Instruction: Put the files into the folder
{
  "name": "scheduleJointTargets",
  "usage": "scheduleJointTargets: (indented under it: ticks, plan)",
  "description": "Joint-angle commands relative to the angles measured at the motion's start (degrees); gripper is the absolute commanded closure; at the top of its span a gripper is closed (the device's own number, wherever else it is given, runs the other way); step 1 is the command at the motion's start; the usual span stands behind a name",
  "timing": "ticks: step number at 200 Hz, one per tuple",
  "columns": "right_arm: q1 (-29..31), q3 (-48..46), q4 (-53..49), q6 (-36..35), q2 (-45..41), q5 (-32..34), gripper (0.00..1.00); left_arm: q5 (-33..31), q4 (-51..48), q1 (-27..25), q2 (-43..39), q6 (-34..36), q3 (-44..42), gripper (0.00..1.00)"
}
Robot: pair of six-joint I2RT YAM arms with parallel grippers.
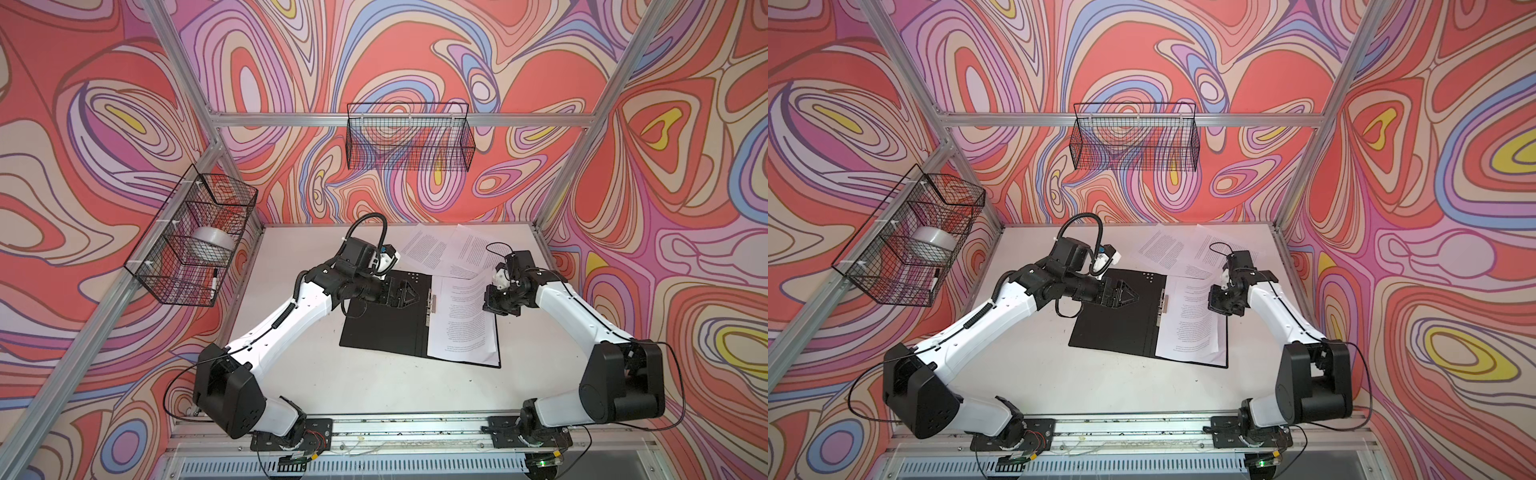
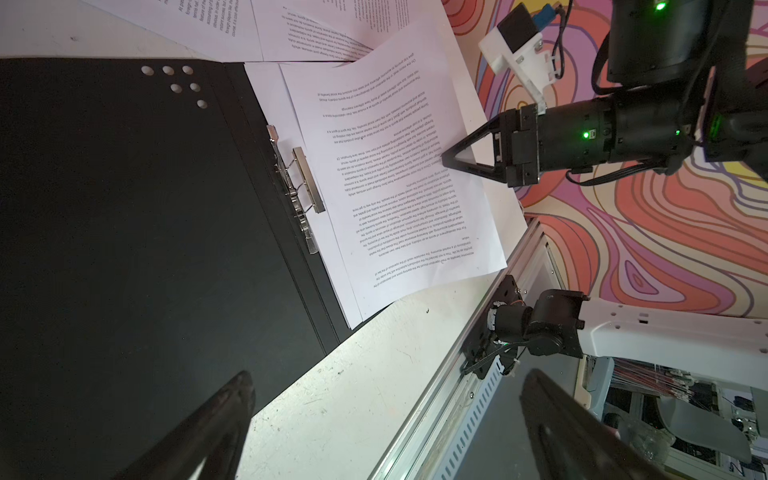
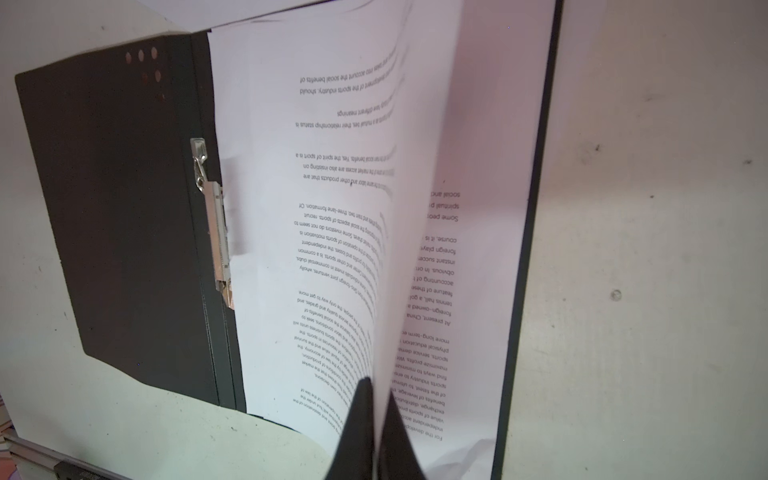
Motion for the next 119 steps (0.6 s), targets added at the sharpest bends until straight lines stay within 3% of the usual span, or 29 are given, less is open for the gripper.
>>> scheduleJointTargets:
  ticks: [1, 119]
  plan:
    - [0.0, 1.4, 1.1, -1.4, 1.6, -1.9, 1.00, 0.7, 0.0, 0.1, -0.6, 1.0, -0.4, 0.00]
    - [0.0, 0.8, 3.0, -1.8, 3.6, -3.9, 1.00, 1.2, -0.2, 0.1, 0.5, 0.8, -0.4, 0.00]
